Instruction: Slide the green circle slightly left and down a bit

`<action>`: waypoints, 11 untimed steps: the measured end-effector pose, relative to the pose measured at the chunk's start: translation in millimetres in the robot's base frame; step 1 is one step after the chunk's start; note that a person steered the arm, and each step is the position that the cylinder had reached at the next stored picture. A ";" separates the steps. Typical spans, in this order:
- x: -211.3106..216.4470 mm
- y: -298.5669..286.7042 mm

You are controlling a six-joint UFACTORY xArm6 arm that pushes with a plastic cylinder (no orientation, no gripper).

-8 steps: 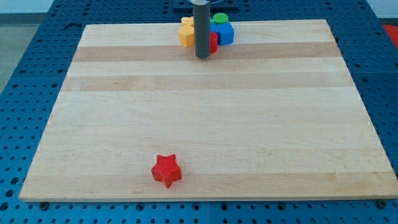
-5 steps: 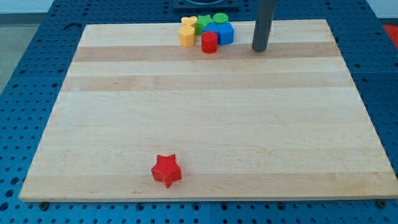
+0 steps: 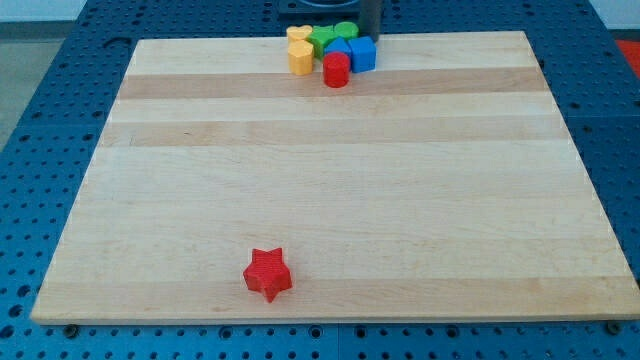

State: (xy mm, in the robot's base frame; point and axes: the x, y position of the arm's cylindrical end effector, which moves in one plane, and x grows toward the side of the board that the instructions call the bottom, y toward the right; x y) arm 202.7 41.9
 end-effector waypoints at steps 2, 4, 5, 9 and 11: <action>-11.1 23.1; -9.5 -4.7; 6.8 -7.8; -9.6 -17.3; 11.0 -58.0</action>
State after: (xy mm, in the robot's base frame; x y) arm 213.8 -16.1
